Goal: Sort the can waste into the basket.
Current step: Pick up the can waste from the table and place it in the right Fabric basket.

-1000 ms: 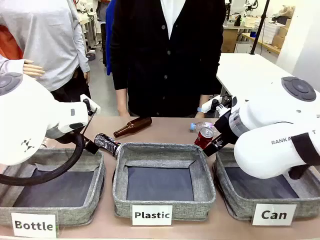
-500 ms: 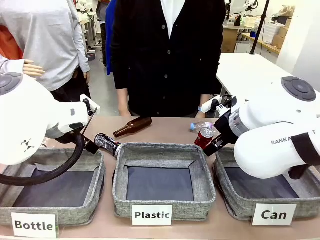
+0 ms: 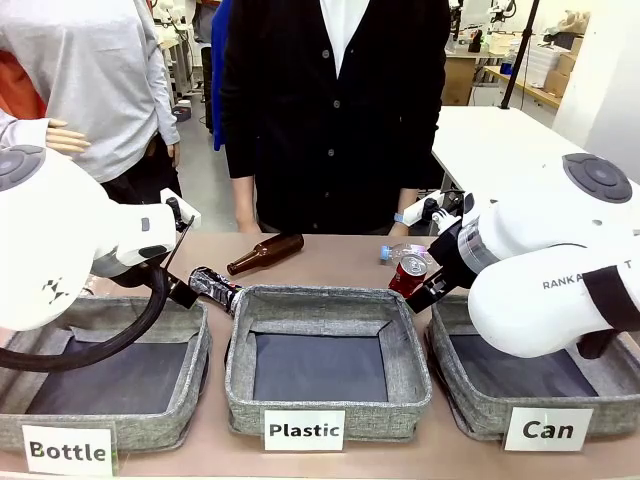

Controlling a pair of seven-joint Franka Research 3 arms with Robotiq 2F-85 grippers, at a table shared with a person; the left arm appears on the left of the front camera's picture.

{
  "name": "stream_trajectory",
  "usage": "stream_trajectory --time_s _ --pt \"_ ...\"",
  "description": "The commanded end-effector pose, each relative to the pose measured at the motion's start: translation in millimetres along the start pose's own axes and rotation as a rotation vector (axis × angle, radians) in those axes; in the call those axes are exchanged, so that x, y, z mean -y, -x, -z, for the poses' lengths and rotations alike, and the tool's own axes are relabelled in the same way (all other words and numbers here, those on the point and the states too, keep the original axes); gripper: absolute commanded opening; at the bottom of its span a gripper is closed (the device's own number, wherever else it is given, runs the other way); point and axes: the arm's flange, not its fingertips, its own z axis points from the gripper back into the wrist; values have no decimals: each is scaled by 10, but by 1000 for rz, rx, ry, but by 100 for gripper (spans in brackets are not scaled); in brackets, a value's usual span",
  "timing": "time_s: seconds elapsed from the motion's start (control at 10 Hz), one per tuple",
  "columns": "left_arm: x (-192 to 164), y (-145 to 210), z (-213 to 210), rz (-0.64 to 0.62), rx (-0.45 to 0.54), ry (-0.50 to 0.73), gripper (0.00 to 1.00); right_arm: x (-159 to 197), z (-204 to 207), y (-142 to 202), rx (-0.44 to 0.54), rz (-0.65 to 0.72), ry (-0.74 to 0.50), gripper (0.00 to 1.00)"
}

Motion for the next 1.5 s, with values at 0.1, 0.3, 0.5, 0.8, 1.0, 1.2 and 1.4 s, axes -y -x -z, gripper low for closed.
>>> stream_trajectory --time_s 0.1,0.3,0.5,0.8,1.0,1.2,1.4 --pt "1 -1 -1 1 0 0 100 0 0 0 0 0 0 100" --pt "0 0 0 0 0 0 100 0 0 0 0 0 0 100" --pt "-62 -50 -639 -132 8 120 100 117 -494 -135 -24 64 -25 100" --pt "-163 124 -1234 -237 97 193 100 302 -1217 -161 36 141 0 100" --pt "-465 362 -1570 -290 111 305 100 445 -1576 -61 18 287 -154 100" --pt "-1193 883 -2067 -384 244 622 100 1011 -2066 261 19 587 -390 100" --pt "-1694 1458 -2187 -623 412 778 100 1666 -2280 774 109 859 -493 100"
